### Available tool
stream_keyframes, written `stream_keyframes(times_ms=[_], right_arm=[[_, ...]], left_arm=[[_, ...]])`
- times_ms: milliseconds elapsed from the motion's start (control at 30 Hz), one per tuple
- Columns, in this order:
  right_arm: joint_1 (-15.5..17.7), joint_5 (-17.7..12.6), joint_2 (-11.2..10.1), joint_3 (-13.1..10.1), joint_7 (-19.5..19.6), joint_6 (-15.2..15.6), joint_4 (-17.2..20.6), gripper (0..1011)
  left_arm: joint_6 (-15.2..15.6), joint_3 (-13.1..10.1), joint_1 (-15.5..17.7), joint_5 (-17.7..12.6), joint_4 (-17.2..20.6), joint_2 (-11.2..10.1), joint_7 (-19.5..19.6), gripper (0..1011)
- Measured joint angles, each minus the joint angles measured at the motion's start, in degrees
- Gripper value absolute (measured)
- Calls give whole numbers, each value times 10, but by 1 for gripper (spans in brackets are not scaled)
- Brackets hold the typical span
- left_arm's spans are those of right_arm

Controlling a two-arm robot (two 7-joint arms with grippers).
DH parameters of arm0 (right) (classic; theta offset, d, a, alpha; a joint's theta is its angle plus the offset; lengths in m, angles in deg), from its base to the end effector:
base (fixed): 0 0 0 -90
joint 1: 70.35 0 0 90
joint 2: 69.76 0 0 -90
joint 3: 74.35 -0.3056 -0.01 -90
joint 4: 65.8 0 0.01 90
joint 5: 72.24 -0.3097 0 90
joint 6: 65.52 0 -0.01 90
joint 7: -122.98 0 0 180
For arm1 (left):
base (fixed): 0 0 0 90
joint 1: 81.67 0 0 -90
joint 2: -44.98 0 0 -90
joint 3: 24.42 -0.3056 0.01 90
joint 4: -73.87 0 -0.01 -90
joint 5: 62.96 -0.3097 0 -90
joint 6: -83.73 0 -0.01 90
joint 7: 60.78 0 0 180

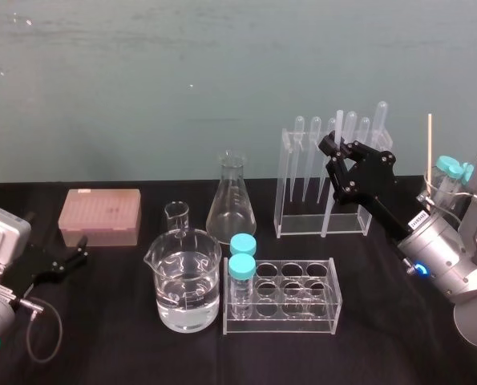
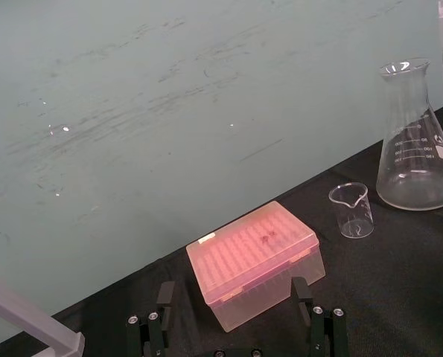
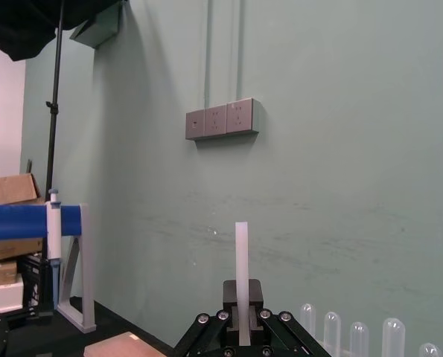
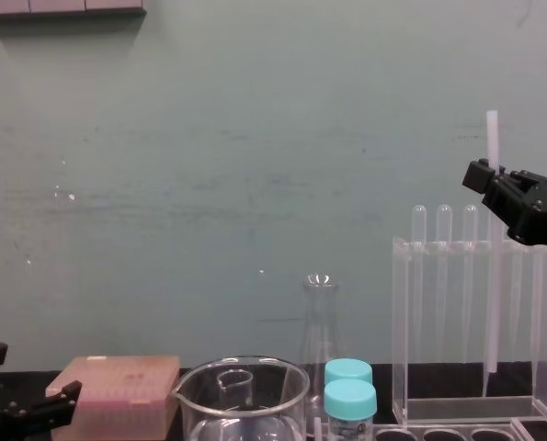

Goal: Pick up the stirring rod with one hand, then place it down.

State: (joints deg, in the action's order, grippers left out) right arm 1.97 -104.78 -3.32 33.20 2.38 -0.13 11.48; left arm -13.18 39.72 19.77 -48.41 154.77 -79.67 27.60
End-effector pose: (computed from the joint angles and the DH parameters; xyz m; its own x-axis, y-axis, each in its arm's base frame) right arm 0.4087 -0.0664 -0.2769 0.6171 -0.7779 0.1185 0.6923 0.6083 0.3883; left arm 0.3615 0.0913 -0.3150 0.2922 0.8803 0.3738 -0.9553 0.2873 0.0701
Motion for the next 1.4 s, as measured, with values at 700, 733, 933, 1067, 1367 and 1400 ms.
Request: stream_keyframes(times_ms=[700,733,933,1067,1367,1400], right_arm=[[0,0,0,0,0,0,0,67],[0,0,0,0,0,0,0,67],[3,-3,-4,-1,-23,5,4,67],[9,-7,-10,-3,-40,15,13,67],[23,2,-15,-8,-54,33,23,67],[23,3,-14,-9,-56,35,21,67]], left_arm=[[0,0,0,0,0,0,0,1000],[0,0,0,0,0,0,0,1000],[0,0,0,0,0,0,0,1000],[0,0,0,0,0,0,0,1000],[0,0,0,0,0,0,0,1000],[0,0,0,0,0,0,0,1000]])
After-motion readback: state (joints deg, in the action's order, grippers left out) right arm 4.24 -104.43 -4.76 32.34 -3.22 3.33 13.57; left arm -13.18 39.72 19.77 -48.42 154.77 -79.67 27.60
